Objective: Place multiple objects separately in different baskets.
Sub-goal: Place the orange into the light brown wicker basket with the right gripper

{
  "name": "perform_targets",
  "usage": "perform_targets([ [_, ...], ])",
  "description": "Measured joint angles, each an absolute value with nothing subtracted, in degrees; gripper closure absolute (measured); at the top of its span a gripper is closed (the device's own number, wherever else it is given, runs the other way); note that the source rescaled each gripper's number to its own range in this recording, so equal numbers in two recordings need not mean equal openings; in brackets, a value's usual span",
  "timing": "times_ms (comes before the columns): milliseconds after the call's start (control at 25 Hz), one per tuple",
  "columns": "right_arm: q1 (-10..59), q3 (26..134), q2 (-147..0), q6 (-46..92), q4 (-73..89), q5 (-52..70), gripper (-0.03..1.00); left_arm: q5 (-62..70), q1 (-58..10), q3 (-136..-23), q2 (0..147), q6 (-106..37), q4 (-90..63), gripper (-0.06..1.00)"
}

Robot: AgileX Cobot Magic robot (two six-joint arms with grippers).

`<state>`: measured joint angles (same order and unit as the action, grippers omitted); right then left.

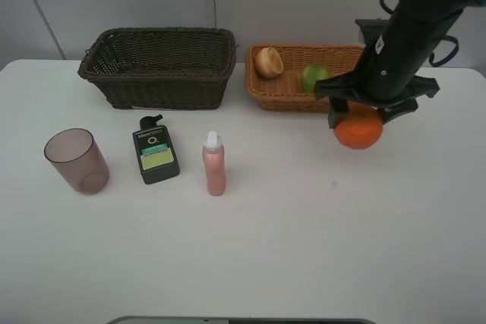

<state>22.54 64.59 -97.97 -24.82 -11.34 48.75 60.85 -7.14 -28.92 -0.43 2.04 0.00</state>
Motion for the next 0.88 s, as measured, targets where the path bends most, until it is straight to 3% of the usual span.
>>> perform_targets([
  [440,14.91,81.74,-107.6,-20.55,-12.54,51.1,0.33,60.85,-7.14,-28.92,-0.43,2.04,0.0,-0.01],
  [880,13.64,87.48,-116.06,-20.31,-16.38,38.96,0.33,60.85,-7.14,-28.92,-0.43,2.04,0.0,-0.01],
])
